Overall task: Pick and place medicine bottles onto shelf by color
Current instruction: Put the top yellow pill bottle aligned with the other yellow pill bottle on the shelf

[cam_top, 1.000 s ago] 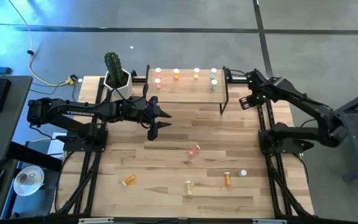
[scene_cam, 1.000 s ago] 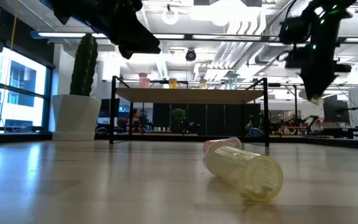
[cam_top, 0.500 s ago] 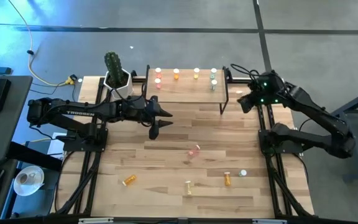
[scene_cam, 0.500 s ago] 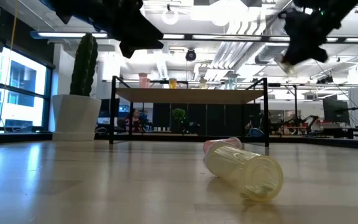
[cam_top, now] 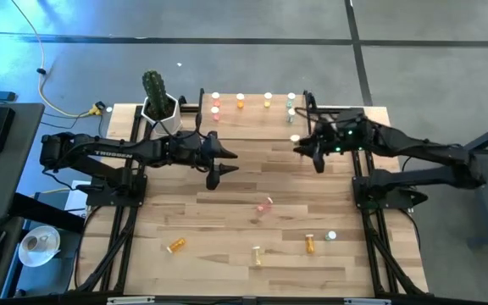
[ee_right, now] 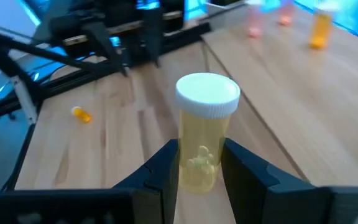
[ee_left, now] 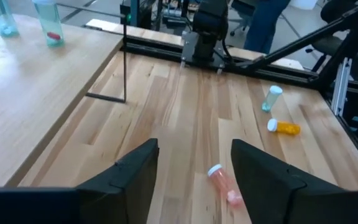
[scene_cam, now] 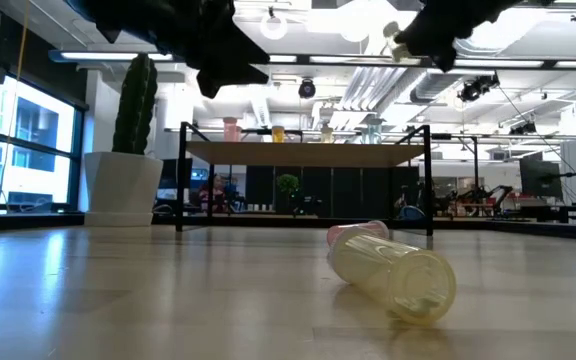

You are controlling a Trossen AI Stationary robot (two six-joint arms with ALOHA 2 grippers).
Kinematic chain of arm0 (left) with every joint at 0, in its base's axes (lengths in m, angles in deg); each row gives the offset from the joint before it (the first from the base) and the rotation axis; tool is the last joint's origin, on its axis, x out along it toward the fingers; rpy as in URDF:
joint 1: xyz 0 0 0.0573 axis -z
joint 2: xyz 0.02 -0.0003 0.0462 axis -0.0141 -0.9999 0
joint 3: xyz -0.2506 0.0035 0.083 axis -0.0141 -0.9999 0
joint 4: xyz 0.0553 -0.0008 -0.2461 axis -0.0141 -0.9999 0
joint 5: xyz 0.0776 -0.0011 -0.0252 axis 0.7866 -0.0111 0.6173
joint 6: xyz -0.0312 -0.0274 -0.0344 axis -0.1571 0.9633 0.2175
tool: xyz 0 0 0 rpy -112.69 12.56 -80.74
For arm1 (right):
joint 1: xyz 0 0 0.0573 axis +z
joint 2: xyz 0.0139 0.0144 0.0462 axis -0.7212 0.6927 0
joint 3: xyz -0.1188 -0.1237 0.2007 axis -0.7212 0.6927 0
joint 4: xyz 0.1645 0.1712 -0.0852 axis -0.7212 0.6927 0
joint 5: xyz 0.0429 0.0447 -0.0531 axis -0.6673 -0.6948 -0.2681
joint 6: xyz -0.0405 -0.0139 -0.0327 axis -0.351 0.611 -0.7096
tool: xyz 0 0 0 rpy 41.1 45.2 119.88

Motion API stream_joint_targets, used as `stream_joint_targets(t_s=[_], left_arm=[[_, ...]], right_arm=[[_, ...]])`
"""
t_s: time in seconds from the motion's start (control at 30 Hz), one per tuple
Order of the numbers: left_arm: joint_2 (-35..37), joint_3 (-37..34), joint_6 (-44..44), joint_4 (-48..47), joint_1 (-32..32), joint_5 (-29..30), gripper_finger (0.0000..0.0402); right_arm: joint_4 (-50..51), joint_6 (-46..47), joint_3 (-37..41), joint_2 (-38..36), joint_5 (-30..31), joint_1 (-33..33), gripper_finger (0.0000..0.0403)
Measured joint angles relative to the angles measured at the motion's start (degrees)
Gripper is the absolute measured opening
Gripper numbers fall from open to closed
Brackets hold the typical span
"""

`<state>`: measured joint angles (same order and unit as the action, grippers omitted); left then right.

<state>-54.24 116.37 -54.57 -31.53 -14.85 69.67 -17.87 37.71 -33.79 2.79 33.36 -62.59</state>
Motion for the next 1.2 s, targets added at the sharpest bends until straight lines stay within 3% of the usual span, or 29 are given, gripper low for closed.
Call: stream_joint_targets(t_s=[0.17,0.5,1.2], left_arm=[[0.0,0.0,0.0,3.5,0.0,-1.1,0.022],[-0.2,0.0,-0.7,9.1,1.8,-2.4,0.022],[-0.3,0.0,-4.5,12.5,3.7,-1.7,0.022]], right_arm=[[-7.9,-2.8,0.0,5.7,0.3,4.6,0.01],[-24.6,-8.9,0.0,17.1,0.3,10.8,0.01],[-47.8,-11.7,0.0,30.7,-0.4,14.3,0.01]])
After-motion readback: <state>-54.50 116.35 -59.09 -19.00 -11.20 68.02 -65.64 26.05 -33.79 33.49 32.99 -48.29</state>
